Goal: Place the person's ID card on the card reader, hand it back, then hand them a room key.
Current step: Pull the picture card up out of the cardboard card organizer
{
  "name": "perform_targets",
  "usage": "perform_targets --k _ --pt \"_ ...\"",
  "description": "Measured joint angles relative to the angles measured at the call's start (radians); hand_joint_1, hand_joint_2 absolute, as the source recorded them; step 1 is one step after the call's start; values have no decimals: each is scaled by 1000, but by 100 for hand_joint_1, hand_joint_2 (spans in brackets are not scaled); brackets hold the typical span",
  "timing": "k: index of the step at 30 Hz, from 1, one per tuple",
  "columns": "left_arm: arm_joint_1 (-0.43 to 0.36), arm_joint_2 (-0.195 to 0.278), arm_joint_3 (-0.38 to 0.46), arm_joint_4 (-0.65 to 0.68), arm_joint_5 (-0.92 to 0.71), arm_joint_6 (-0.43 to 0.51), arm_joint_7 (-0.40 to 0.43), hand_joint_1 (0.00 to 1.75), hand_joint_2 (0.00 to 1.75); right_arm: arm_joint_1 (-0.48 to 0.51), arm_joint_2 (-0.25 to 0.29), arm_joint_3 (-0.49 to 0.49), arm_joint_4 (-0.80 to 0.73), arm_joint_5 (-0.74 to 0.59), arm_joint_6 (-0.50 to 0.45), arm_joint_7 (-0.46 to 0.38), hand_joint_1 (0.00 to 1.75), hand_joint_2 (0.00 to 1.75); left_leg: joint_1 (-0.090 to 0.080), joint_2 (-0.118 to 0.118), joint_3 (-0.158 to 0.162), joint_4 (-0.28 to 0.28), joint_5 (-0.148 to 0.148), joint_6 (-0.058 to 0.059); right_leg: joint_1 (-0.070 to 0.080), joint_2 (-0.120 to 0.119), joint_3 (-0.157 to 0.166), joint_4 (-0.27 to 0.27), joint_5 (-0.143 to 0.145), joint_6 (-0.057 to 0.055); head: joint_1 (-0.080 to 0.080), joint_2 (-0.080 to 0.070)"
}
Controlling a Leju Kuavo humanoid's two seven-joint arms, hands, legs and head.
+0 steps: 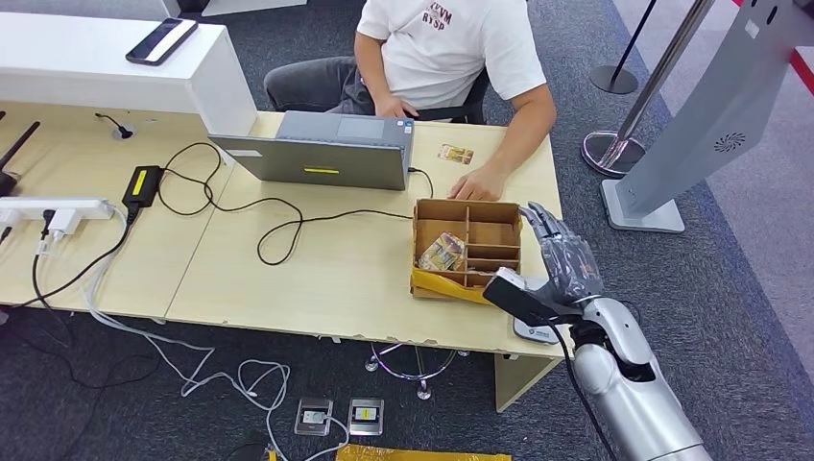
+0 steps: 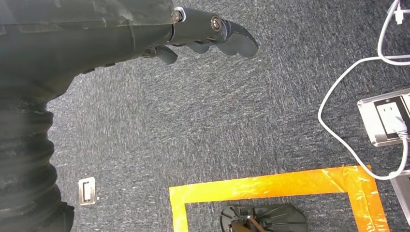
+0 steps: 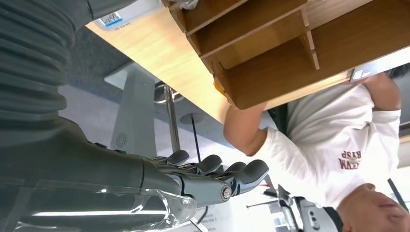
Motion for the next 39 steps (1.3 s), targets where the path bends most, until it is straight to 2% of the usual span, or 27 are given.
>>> perform_targets --k 21,39 --pt "-6 0 -1 0 1 -6 0 0 175 -47 43 21 95 31 -10 -28 0 175 0 0 0 0 0 0 0 0 0 0 0 0 0 0" --pt "-10 0 -1 0 -1 -8 0 0 175 -71 62 38 151 17 50 -51 0 175 0 0 0 0 0 0 0 0 -1 0 0 0 0 0"
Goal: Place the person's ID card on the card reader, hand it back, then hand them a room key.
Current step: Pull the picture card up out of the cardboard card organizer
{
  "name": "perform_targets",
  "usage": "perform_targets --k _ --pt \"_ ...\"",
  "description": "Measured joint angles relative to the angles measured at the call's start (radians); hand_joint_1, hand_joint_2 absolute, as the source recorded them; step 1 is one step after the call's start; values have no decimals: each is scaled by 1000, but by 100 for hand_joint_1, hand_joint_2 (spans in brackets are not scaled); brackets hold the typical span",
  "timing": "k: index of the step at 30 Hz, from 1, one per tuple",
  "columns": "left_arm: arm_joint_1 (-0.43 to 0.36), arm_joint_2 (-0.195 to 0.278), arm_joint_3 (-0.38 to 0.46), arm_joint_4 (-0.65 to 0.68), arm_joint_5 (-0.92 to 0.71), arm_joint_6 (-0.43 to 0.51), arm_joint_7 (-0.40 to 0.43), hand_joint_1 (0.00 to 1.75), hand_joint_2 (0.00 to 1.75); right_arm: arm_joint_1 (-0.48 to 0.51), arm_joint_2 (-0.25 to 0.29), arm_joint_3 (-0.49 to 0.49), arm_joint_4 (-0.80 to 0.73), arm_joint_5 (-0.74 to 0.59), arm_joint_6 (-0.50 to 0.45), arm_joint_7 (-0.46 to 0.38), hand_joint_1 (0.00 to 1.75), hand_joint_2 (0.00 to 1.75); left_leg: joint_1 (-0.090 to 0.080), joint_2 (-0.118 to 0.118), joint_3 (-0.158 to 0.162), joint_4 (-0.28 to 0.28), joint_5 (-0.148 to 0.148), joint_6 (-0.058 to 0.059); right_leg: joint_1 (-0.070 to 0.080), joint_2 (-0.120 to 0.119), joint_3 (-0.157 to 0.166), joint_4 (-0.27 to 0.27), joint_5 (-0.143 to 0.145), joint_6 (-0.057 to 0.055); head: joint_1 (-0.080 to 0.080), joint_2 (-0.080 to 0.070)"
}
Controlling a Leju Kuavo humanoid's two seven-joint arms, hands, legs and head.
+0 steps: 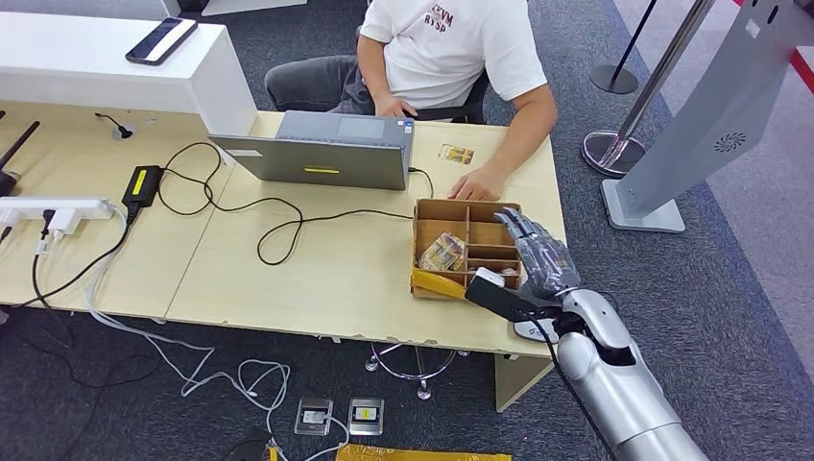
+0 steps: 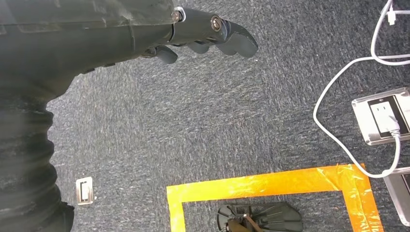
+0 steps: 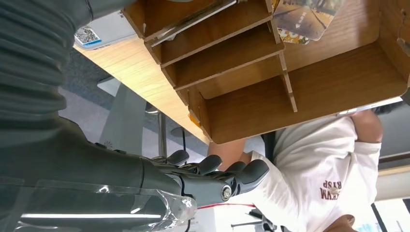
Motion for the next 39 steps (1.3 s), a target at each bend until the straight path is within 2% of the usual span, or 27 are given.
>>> perform_targets --k 10,28,39 --pt "-9 0 0 0 -13 -5 7 0 175 18 0 12 9 43 15 -1 0 175 0 0 0 0 0 0 0 0 0 0 0 0 0 0" --pt "-13 0 0 0 -19 -8 9 0 175 34 -3 23 24 46 15 0 0 175 0 0 0 0 0 0 0 0 0 0 0 0 0 0" --pt "-17 2 0 0 -24 -14 10 0 175 50 -9 23 26 47 2 29 0 175 0 0 0 0 0 0 0 0 0 0 0 0 0 0"
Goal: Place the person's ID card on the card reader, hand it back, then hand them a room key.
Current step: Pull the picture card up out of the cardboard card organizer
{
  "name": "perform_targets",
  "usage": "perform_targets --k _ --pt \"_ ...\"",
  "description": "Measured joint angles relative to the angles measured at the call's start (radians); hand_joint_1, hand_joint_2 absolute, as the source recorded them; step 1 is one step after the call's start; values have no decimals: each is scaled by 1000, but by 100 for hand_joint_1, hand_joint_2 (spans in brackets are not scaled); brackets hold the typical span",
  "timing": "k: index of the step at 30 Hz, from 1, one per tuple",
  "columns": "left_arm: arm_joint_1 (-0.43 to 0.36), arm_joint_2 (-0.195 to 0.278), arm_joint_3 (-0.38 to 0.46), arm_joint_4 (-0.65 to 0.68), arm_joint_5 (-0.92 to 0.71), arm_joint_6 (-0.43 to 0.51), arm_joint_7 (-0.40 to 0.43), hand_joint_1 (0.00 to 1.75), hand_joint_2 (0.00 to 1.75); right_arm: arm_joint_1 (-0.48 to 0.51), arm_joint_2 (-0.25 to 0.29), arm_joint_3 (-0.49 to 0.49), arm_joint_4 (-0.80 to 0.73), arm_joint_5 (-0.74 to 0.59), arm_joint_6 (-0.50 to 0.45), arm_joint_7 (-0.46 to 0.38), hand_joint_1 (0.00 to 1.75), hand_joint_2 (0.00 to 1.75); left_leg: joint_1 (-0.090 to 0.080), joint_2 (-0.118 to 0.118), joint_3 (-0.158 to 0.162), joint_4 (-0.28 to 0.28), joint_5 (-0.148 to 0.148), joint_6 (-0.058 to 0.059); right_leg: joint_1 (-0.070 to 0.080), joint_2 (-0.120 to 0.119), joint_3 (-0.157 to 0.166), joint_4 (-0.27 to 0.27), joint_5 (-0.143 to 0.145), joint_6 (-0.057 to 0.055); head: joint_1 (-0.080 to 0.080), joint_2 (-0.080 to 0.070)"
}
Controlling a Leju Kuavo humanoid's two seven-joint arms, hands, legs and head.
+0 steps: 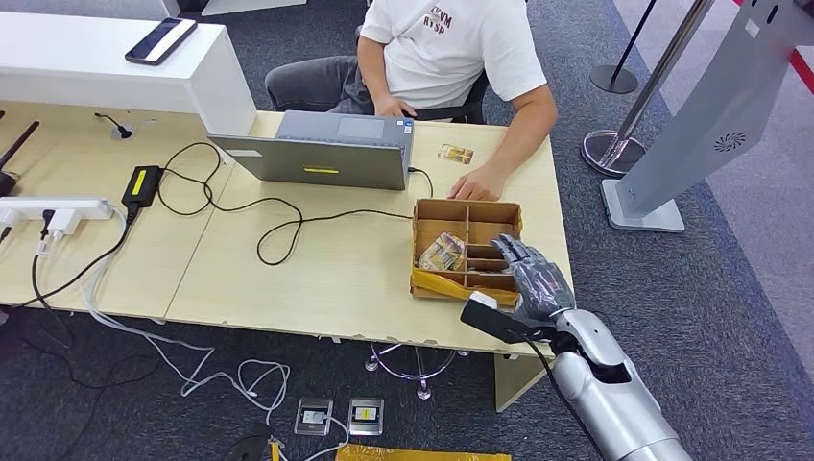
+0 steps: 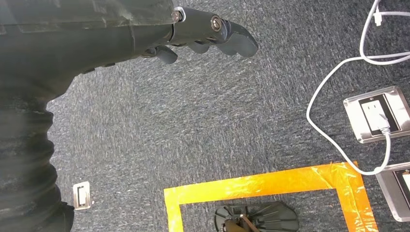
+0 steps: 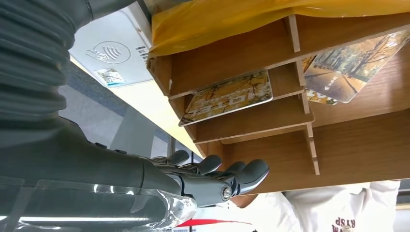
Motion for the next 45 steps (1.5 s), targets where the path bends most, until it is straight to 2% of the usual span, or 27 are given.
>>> perform_targets --k 2,3,6,7,8,34,45 --pt "0 0 0 0 -1 0 0 0 175 0 0 0 0 2 -5 7 0 175 0 0 0 0 0 0 0 0 0 0 0 0 0 0" --pt "0 0 0 0 -2 0 0 0 175 0 0 0 0 4 -7 10 10 175 0 0 0 0 0 0 0 0 0 0 0 0 0 0" --pt "-1 0 0 0 -5 -1 1 0 175 0 -2 0 1 6 -10 18 133 175 0 0 0 0 0 0 0 0 0 0 0 0 0 0" --pt "-1 0 0 0 -5 -1 1 0 175 0 -2 0 1 6 -11 20 167 175 0 0 0 0 0 0 0 0 0 0 0 0 0 0" --pt "-1 0 0 0 -6 -2 1 0 175 0 -2 0 2 6 -10 21 172 175 0 0 0 0 0 0 0 0 0 0 0 0 0 0" --pt "-7 0 0 0 -9 -10 8 0 175 -2 -2 0 19 -2 5 33 175 175 0 0 0 0 0 0 0 0 0 0 0 0 0 0" --pt "-9 0 0 0 -13 -10 9 0 175 -17 32 0 37 0 -4 18 175 175 0 0 0 0 0 0 0 0 0 0 0 0 0 0"
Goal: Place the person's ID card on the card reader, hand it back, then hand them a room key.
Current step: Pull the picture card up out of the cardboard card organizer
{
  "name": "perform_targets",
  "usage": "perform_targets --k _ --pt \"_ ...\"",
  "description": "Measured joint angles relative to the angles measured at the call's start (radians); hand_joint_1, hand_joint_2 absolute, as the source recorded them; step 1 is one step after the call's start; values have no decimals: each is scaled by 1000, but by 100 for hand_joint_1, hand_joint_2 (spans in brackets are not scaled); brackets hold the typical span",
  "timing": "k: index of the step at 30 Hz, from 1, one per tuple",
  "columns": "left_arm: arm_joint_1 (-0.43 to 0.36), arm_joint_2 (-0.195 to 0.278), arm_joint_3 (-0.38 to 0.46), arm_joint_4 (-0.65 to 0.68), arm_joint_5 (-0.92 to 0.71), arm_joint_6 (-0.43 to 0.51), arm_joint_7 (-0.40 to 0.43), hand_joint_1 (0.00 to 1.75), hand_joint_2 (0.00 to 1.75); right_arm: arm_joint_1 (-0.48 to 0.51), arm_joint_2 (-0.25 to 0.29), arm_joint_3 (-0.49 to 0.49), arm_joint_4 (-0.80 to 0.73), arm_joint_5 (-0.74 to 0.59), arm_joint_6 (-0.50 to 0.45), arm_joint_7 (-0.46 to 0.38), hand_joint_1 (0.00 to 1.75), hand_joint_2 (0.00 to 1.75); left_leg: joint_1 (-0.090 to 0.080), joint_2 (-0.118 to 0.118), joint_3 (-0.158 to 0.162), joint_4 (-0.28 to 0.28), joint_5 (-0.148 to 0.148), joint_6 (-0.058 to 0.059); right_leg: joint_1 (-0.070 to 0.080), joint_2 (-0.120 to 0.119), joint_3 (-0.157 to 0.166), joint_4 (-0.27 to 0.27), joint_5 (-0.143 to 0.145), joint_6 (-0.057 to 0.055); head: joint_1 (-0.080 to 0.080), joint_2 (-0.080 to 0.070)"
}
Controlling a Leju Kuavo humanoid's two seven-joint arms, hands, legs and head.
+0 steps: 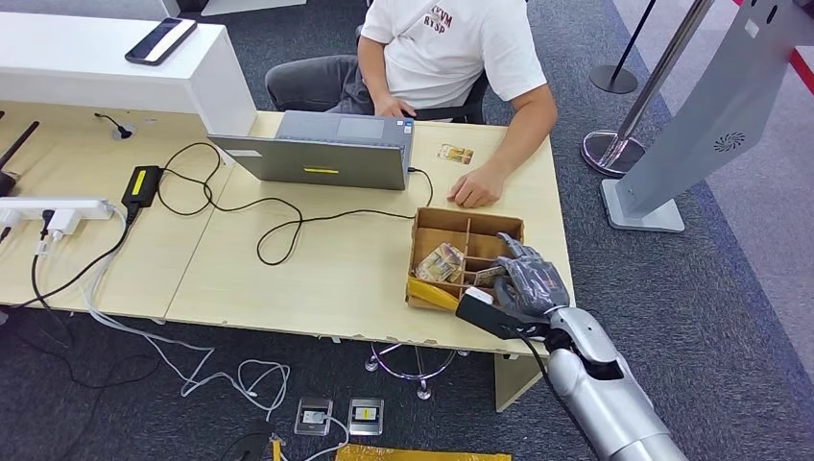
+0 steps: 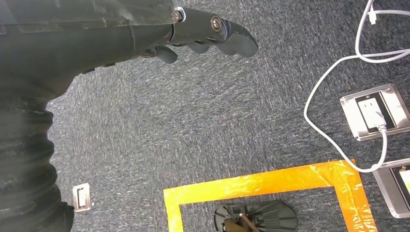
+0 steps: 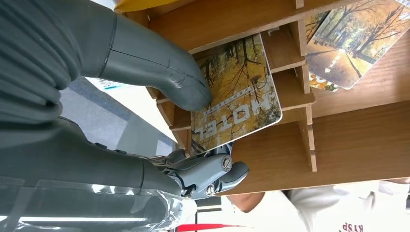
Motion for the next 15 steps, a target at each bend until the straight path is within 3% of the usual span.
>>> perform_targets --k 8,15 --pt "2 0 0 0 4 10 -1 0 175 -38 13 2 23 -19 -63 -7 175 175 0 0 0 0 0 0 0 0 0 0 0 0 0 0" --pt "4 0 0 0 -11 19 -3 0 175 -182 -2 -36 38 -65 -160 -13 175 175 0 0 0 0 1 0 0 0 -1 0 1 -1 0 0"
